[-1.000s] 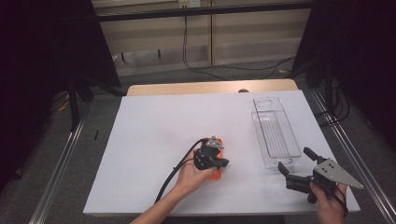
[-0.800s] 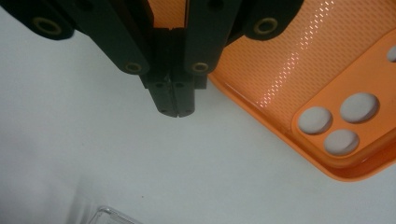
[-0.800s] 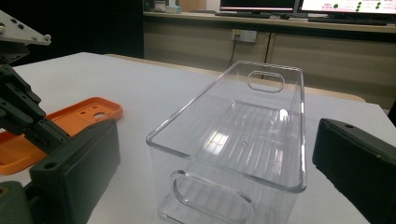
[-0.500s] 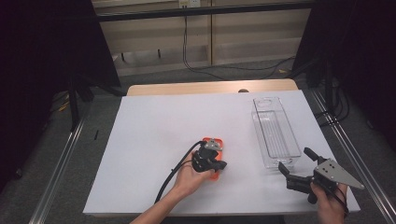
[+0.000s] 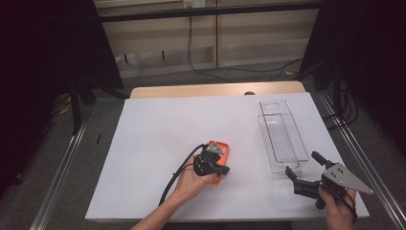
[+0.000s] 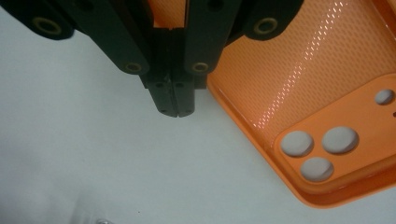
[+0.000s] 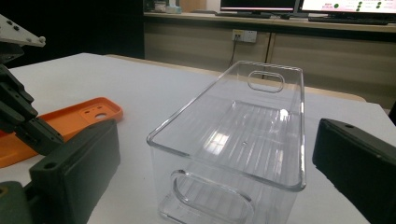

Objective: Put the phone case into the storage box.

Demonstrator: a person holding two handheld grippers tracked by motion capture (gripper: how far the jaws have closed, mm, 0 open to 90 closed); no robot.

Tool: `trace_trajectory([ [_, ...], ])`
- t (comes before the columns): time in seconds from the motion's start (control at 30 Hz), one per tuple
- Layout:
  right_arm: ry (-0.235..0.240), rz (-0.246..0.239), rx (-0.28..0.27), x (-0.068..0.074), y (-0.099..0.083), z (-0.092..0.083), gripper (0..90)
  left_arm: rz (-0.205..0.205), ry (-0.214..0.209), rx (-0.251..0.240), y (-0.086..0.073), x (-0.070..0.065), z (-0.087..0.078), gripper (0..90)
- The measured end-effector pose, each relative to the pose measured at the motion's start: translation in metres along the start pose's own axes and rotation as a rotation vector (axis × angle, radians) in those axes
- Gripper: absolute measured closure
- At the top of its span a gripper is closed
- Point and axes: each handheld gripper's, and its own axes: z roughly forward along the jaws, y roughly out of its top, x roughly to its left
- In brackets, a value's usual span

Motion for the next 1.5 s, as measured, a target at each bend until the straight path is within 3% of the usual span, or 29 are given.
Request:
trace_trajectory([
  [1.07, 0.002, -0.001, -0.003, -0.001, 0.000, 0.000, 0.4, -0.038, -0.002, 0.022, -0.005, 0.009, -0.011, 90.0],
  [1.3, -0.001, -0.002, -0.003, -0.001, 0.000, 0.000, 0.4, -0.023, -0.002, 0.034, -0.005, 0.011, -0.014, 90.0],
  [1.5, -0.002, 0.000, -0.002, -0.001, 0.000, 0.000, 0.4, -0.013, -0.011, -0.007, -0.004, 0.010, -0.021, 89.2],
])
